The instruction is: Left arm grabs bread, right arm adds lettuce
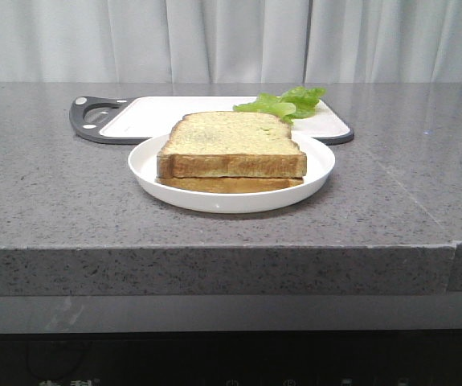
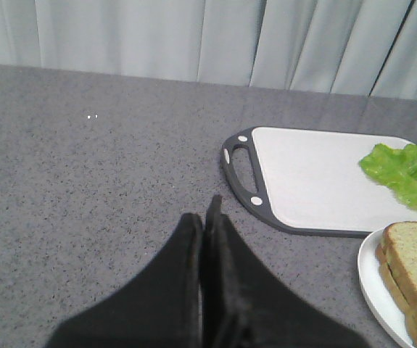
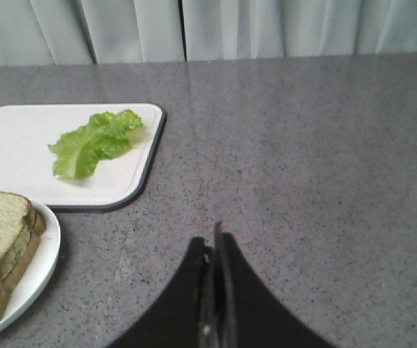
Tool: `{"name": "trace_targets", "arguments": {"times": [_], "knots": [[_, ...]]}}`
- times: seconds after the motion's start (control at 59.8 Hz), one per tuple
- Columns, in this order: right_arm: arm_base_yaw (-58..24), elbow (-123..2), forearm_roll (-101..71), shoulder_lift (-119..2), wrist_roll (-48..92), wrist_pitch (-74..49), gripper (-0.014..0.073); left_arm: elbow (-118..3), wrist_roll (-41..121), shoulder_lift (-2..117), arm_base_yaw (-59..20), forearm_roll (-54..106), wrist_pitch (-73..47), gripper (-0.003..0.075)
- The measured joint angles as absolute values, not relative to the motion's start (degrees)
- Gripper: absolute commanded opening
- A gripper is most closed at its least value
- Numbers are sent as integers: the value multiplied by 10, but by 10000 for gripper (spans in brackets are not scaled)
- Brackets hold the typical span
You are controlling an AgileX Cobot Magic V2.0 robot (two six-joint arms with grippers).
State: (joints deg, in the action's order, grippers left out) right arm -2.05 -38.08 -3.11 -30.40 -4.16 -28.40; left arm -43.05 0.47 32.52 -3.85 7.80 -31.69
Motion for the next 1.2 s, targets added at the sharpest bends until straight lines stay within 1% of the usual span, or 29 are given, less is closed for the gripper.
{"name": "trace_targets", "arguments": {"times": [0.234, 0.535, 0.97, 1.021, 1.054, 1.087, 1.138, 1.154, 1.171, 1.205], "knots": [[-20, -381, -31, -343, -42, -284, -118, -430, 5, 376, -38, 78, -317, -20], [-20, -381, -31, -349, -42, -284, -118, -430, 5, 425, -38, 94, -333, -20], [-20, -381, -31, -349, -42, -284, -115, -430, 5, 436, -38, 96, -343, -18], [-20, -381, -31, -349, -42, -284, -107, -430, 5, 436, -38, 96, -343, 4], [-20, -381, -31, -349, -42, -284, -84, -430, 6, 436, -38, 96, -343, 40], [-20, -381, -31, -349, -42, -284, -43, -430, 6, 436, -38, 96, -343, 90], [-20, -381, -31, -349, -42, -284, 46, -430, 6, 436, -38, 96, -343, 180], [-20, -381, -31, -349, -42, -284, 77, -430, 6, 436, -38, 96, -343, 224], [-20, -381, -31, -349, -42, -284, 127, -430, 6, 436, -38, 96, -343, 254], [-20, -381, -31, -349, -42, -284, 198, -430, 6, 436, -38, 96, -343, 328]]}}
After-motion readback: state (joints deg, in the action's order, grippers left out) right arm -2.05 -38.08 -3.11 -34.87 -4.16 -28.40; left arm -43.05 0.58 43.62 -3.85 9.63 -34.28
